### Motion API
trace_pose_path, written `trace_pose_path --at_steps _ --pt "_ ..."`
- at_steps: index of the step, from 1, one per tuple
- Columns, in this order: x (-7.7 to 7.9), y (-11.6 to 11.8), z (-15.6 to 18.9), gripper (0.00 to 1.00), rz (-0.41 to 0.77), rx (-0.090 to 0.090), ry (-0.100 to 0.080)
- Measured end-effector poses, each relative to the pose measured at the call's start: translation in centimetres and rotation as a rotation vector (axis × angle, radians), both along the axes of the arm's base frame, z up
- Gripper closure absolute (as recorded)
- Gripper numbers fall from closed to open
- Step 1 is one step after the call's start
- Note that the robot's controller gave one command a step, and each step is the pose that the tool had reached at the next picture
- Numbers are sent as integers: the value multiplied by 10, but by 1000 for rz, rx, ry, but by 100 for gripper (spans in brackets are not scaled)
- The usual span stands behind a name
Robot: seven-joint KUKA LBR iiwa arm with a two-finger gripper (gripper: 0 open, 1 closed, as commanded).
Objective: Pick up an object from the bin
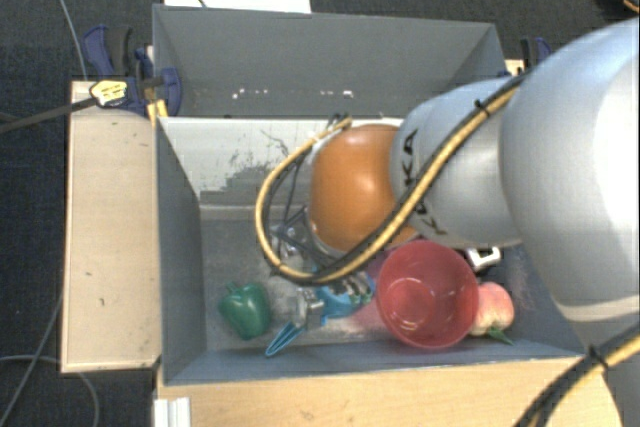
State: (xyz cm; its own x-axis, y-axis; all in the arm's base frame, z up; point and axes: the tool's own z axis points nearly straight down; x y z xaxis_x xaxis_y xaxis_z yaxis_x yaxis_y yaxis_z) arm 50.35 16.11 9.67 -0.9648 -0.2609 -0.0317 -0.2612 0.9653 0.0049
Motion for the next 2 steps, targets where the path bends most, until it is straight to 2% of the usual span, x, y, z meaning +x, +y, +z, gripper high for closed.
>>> trace_pose_path --at_steps 1,2 --pt "-9 22 -2 0 422 -8 -20" --pt "9 -12 -25 100 -69 3 -2"
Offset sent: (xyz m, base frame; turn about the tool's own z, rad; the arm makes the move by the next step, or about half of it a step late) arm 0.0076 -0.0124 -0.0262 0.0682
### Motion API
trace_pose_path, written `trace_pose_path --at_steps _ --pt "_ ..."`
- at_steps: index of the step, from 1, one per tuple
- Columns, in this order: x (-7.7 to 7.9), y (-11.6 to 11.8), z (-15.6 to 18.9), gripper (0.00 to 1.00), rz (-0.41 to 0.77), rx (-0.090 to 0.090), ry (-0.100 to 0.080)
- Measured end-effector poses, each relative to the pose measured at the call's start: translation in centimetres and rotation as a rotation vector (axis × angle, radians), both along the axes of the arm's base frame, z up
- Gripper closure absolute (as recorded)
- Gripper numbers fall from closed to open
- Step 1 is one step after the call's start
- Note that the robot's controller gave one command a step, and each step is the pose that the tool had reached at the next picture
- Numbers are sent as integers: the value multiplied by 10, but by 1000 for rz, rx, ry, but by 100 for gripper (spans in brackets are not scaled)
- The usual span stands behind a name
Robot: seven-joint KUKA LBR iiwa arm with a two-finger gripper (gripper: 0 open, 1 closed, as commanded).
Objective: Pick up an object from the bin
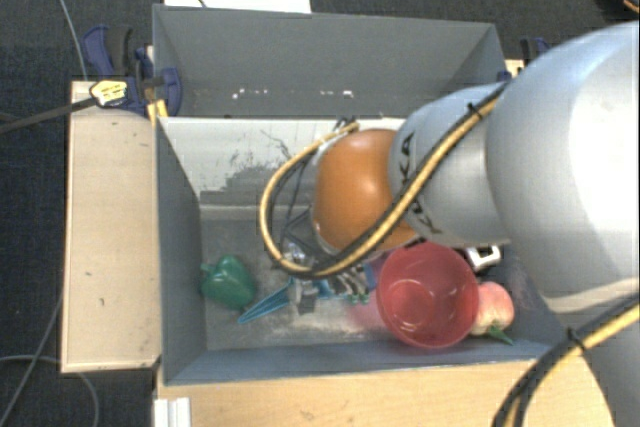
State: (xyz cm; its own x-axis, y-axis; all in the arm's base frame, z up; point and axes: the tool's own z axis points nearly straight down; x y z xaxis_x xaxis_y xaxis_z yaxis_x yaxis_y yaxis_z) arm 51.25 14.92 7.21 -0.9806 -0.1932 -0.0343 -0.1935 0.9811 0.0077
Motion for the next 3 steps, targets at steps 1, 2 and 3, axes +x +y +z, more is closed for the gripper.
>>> trace_pose_path --at_steps 1,2,3 --pt "0 0 0 100 -1 0 0" --pt "3 8 19 100 -6 2 -4" --pt "4 10 13 100 13 1 -2"
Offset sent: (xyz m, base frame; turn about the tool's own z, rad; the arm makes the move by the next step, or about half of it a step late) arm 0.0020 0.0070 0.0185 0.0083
